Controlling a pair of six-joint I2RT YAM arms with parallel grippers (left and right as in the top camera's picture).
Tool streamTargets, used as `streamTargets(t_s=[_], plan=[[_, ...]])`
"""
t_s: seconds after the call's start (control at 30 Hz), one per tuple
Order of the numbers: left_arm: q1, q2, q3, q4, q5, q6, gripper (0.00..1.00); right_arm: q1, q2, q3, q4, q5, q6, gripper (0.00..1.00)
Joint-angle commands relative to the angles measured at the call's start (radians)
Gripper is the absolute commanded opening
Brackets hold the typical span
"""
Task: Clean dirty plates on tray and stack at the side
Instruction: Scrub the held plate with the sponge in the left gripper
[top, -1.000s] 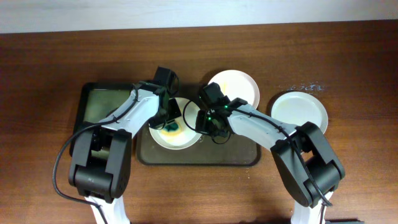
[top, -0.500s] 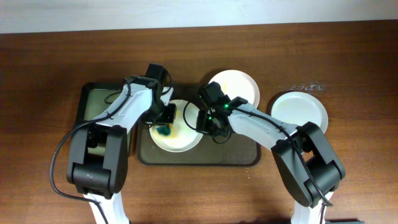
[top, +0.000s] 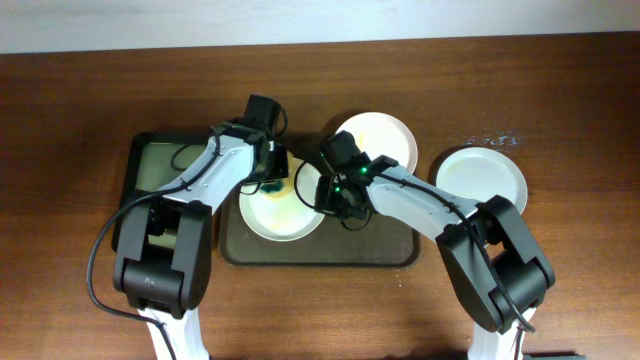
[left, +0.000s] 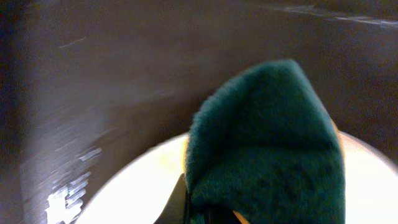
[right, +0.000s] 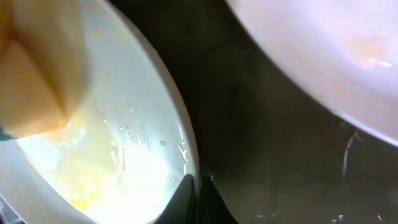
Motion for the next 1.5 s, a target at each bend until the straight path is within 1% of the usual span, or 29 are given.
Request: streamTargets(t_s=[0.0, 0.03, 0.07, 0.17, 0.2, 0.27, 0.33, 0.4, 0.43, 0.5, 0.57, 0.6, 0.63, 0.67, 0.77, 0.83, 0.87, 0.9, 0.93, 1.03, 1.13, 1.23, 1.27, 1.33, 1.47], plan=[[0.024, 0.008, -0.002, -0.156, -0.343, -0.163, 0.00, -0.003, 0.017, -0.011, -0.023, 0.010, -0.013, 0.04], [0.024, 0.008, -0.002, -0.214, -0.300, -0.137, 0.00, -0.003, 0.017, -0.011, -0.023, 0.010, -0.013, 0.04], [0.024, 0.008, -0.002, -0.269, -0.130, 0.003, 0.00, -0.003, 0.017, -0.011, -0.023, 0.010, -0.013, 0.04], [0.024, 0.008, -0.002, -0.346, 0.261, 0.270, 0.00, -0.003, 0.017, -0.011, -0.022, 0.010, -0.013, 0.04], [0.024, 0.008, -0.002, -0.372, 0.357, 0.326, 0.00, -0.003, 0.017, -0.011, -0.018, 0.010, -0.013, 0.04], [0.024, 0.008, -0.002, -0.414, 0.511, 0.386, 0.00, -0.003, 0.017, -0.011, -0.013, 0.010, -0.013, 0.04], [0.024, 0.008, -0.002, -0.392, 0.586, 0.378, 0.00, -0.003, 0.017, -0.011, -0.016, 0.009, -0.013, 0.04], [0.024, 0.008, -0.002, -0.303, 0.555, 0.297, 0.00, -0.003, 0.017, -0.011, -0.017, 0.009, -0.013, 0.04], [0.024, 0.008, -0.002, -0.251, 0.517, 0.240, 0.00, -0.003, 0.017, -0.011, -0.016, 0.009, -0.013, 0.04], [0.024, 0.008, -0.002, -0.149, 0.394, 0.128, 0.00, -0.003, 0.017, -0.011, -0.017, 0.009, -0.013, 0.04], [0.024, 0.008, -0.002, -0.040, 0.155, -0.030, 0.00, -0.003, 0.017, -0.011, -0.017, 0.010, -0.013, 0.04], [0.024, 0.008, -0.002, 0.001, 0.016, -0.082, 0.00, -0.003, 0.017, -0.011, -0.017, 0.010, -0.014, 0.04], [0.024, 0.008, -0.002, 0.018, -0.065, -0.100, 0.00, -0.003, 0.017, -0.011, -0.018, 0.010, -0.014, 0.04], [0.024, 0.008, 0.011, 0.017, -0.211, -0.115, 0.00, -0.003, 0.017, -0.011, -0.024, 0.010, -0.021, 0.04], [0.024, 0.008, 0.065, -0.071, -0.369, -0.114, 0.00, -0.003, 0.017, -0.012, -0.035, 0.021, -0.029, 0.04], [0.024, 0.008, 0.127, -0.179, -0.388, -0.110, 0.00, -0.003, 0.017, -0.012, -0.035, 0.021, -0.033, 0.04], [0.024, 0.008, 0.178, -0.271, -0.377, -0.101, 0.00, -0.003, 0.017, -0.012, -0.036, 0.020, -0.039, 0.04], [0.024, 0.008, 0.262, -0.412, -0.301, -0.017, 0.00, -0.003, 0.017, -0.012, -0.051, 0.021, -0.045, 0.04], [0.024, 0.008, 0.296, -0.468, -0.271, 0.006, 0.00, -0.003, 0.017, -0.011, -0.059, 0.018, -0.069, 0.04], [0.027, 0.008, 0.366, -0.568, -0.214, 0.059, 0.00, -0.003, 0.003, -0.010, -0.083, -0.014, -0.167, 0.04], [0.051, 0.008, 0.396, -0.574, -0.145, 0.089, 0.00, 0.000, -0.071, 0.014, -0.171, 0.015, -0.268, 0.04], [0.072, 0.008, 0.396, -0.548, -0.113, 0.089, 0.00, 0.021, -0.158, 0.043, -0.261, 0.153, -0.285, 0.04], [0.077, 0.008, 0.396, -0.535, -0.109, 0.089, 0.00, 0.037, -0.190, 0.054, -0.290, 0.214, -0.300, 0.04], [0.079, 0.008, 0.396, -0.517, -0.110, 0.089, 0.00, 0.090, -0.270, 0.074, -0.355, 0.405, -0.302, 0.04], [0.080, 0.008, 0.396, -0.499, -0.093, 0.089, 0.00, 0.202, -0.357, 0.075, -0.398, 0.715, -0.297, 0.04]])
